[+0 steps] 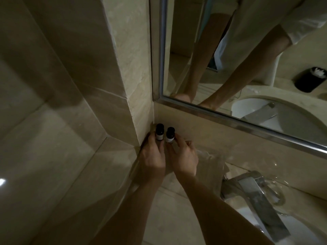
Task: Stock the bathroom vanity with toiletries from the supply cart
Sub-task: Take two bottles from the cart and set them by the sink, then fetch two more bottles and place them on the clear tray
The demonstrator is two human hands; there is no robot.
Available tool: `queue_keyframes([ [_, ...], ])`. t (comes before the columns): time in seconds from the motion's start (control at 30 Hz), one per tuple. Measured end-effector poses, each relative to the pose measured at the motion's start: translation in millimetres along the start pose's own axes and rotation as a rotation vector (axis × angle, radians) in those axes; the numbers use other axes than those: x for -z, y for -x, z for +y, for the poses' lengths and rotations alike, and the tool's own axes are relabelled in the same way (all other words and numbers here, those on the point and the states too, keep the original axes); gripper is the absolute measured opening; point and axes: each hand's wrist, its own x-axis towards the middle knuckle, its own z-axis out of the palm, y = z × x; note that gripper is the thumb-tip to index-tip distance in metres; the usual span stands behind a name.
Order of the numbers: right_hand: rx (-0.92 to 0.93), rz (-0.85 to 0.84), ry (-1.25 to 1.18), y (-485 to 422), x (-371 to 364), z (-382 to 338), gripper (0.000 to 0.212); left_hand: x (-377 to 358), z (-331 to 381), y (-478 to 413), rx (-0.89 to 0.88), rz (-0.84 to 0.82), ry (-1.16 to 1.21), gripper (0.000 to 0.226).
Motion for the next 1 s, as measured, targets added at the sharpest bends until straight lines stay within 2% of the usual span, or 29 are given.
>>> queue_keyframes([
  [0.13, 0.013, -0.029, 0.003, 0, 3, -1, 0.043, 8, -10, 3, 0.036, -0.091, 0.095, 0.044],
  [0.23, -0.056, -0.110, -0.073, 2, 10, -1, 0.046, 29, -11, 11, 0.078, -0.166, 0.205, 0.045],
  [0.33, -0.090, -0.134, -0.152, 8, 27, -3, 0.046, 51, -13, 16, 0.099, -0.249, 0.124, 0.043],
  [0.43, -0.115, -0.151, -0.120, 18, 59, -10, 0.042, 76, -6, 15, 0.112, -0.349, 0.114, 0.037],
  [0.57, -0.129, -0.055, -0.132, 41, 117, -21, 0.039, 111, 20, 18, -0.027, -0.444, 0.055, 0.034],
  [0.67, -0.134, 0.034, -0.132, 68, 165, -28, 0.037, 139, 49, 26, -0.159, -0.449, -0.011, 0.031],
  [0.83, -0.193, 0.190, -0.083, 125, 252, -36, 0.032, 174, 121, 63, -0.398, -0.521, 0.036, 0.038],
  [1.0, -0.258, 0.402, -0.024, 208, 347, -30, 0.030, 198, 206, 126, -0.611, -0.572, 0.150, 0.035],
])
